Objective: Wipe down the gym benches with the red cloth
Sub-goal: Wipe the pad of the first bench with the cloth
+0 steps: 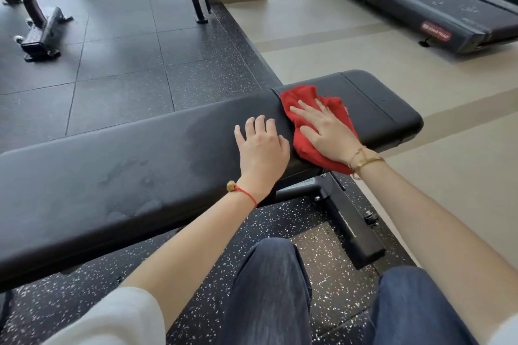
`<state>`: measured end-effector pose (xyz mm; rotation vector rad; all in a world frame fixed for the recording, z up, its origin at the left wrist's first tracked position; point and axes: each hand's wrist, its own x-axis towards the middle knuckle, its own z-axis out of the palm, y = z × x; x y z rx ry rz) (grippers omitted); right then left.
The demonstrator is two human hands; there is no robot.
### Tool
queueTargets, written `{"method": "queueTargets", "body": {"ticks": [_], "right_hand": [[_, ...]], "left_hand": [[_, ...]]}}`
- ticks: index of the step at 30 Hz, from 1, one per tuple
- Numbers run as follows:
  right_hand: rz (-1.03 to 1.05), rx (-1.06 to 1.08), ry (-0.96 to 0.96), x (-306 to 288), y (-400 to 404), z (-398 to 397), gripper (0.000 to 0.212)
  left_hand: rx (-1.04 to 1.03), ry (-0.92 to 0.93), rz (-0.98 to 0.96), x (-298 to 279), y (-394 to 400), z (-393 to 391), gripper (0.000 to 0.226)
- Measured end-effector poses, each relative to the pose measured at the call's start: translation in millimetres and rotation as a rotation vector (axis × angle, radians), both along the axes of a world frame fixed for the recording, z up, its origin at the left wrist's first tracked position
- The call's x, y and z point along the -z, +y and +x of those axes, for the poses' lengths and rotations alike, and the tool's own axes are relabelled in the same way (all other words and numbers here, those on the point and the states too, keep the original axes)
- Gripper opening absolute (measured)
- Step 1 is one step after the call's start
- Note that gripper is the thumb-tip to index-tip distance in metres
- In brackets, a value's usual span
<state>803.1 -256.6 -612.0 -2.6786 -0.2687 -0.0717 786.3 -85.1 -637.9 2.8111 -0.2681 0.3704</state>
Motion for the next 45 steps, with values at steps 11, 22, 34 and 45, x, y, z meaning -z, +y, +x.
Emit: {"method": "queueTargets", "body": {"ticks": [11,22,34,45], "right_hand": [[-0.061,0.058,0.053,-6.9,-21.5,65.8,0.053],[-0.007,-0.211,-0.055,7.9,-84.2,22.4,0.051],[-0.071,-0.333,0.006,0.4,-51.2,43.7,0.054],[-0.096,-0.167,0.018,2.3,-116.5,75.3,0.054]], "left_hand": [[-0.053,-0.064,-0.003,2.0,-9.1,0.3,0.039],[-0.065,-0.075,-0.137,-4.4,-9.7,-2.2,0.034],[-0.279,-0.026,-0.194,-5.6,-44.0,-0.3,0.029],[-0.284,-0.094,-0.169,-5.4,-44.0,-1.5,0.027]]}}
